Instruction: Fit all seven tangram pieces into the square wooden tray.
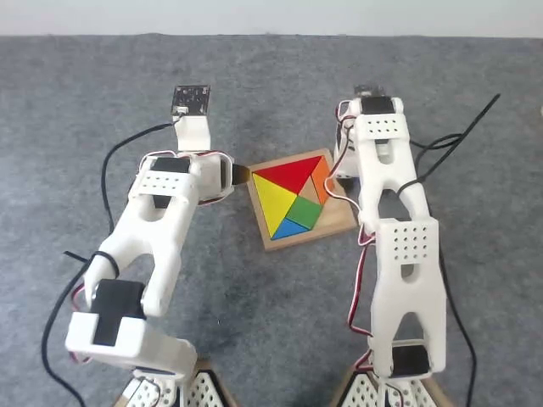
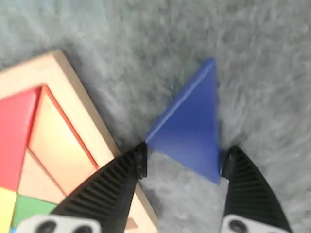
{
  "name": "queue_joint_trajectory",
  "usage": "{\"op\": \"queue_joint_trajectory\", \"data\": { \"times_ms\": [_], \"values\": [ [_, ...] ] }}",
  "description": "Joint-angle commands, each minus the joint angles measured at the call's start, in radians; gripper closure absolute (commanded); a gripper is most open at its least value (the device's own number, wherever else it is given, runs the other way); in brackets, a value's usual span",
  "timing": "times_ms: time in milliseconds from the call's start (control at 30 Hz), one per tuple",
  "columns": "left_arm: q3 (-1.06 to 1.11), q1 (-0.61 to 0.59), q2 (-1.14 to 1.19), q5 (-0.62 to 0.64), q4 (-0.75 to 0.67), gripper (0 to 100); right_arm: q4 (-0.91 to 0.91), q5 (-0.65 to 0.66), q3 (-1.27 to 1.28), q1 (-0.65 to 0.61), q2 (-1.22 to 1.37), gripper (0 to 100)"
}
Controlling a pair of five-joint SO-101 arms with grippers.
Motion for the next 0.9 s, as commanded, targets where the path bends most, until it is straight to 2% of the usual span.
{"op": "queue_joint_trajectory", "data": {
  "times_ms": [0, 133, 333, 533, 867],
  "values": [
    [-0.033, -0.008, -0.008, -0.011, -0.015, 71, 0.074, 0.064, 0.002, 0.041, 0.005, 72.8],
    [-0.033, -0.008, -0.008, -0.011, -0.015, 71, 0.074, 0.078, -0.012, 0.058, -0.008, 72.5],
    [-0.033, -0.008, -0.008, -0.011, -0.015, 71, 0.081, 0.071, -0.198, -0.004, -0.010, 72.4],
    [-0.033, -0.008, -0.008, -0.011, -0.015, 71, 0.039, 0.058, -0.295, -0.013, 0.081, 72.4],
    [-0.033, -0.008, -0.008, -0.011, -0.015, 71, 0.068, 0.077, -0.451, 0.001, 0.223, 73.4]
  ]
}}
